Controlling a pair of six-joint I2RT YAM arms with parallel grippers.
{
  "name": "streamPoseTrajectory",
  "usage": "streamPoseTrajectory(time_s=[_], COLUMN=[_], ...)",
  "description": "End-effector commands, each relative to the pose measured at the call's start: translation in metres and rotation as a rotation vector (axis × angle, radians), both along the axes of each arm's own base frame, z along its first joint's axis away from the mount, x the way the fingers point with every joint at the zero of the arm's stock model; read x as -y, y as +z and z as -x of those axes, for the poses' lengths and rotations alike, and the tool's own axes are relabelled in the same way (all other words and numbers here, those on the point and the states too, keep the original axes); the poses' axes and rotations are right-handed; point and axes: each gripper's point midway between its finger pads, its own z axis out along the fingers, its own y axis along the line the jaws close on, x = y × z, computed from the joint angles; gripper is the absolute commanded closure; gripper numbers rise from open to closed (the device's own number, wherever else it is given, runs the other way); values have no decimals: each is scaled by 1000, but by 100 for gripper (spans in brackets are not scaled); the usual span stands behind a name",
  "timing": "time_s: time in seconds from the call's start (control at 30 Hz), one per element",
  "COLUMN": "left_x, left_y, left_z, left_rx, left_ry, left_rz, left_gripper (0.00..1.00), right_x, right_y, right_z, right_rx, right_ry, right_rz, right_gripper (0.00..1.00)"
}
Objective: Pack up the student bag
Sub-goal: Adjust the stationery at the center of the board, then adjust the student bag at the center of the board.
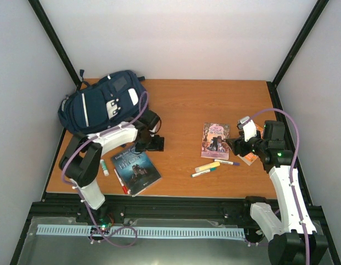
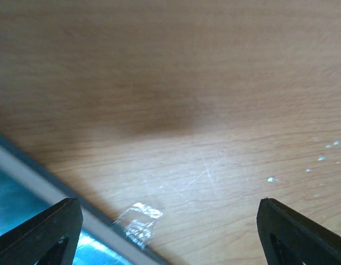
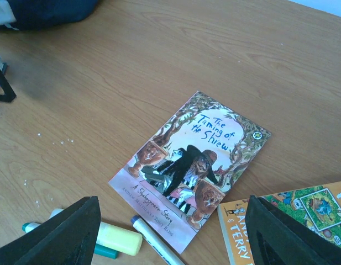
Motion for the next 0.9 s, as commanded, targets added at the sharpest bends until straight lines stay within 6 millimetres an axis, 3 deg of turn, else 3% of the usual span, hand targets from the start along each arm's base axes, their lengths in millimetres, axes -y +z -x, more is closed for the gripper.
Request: streamPoseTrajectory(time_s=[0.0, 0.2, 0.33, 0.4, 0.5, 0.63, 0.73, 0.87], left_x=[-29, -80, -122, -155, -222, -307, -339, -364], left_y=[56, 88, 95, 94, 87, 78, 74, 48], left_z=[-34, -71, -74, -71, -55, -12, 16, 46], left_rx=[161, 258, 291, 303, 322, 299, 291, 195], left_ry=[40, 191, 348, 456, 671, 976, 1087, 1266], left_rz=[-28, -76, -108, -152, -271, -450, -541, -452], left_gripper=[11, 11, 9, 4, 0, 0, 0, 0], right_x=[-2, -2, -2, -3, -5, -8, -13, -18], right_y=[0, 2, 4, 4, 5, 4, 2, 0], right_z=[3, 4, 5, 5, 6, 7, 8, 8], right_rx=[8, 15, 22, 23, 24, 16, 7, -5], right_ry=[18, 20, 21, 24, 35, 54, 76, 99], right_rz=[-5, -5, -6, -6, -9, -15, -19, -21], right_gripper=[26, 26, 26, 26, 26, 26, 26, 26])
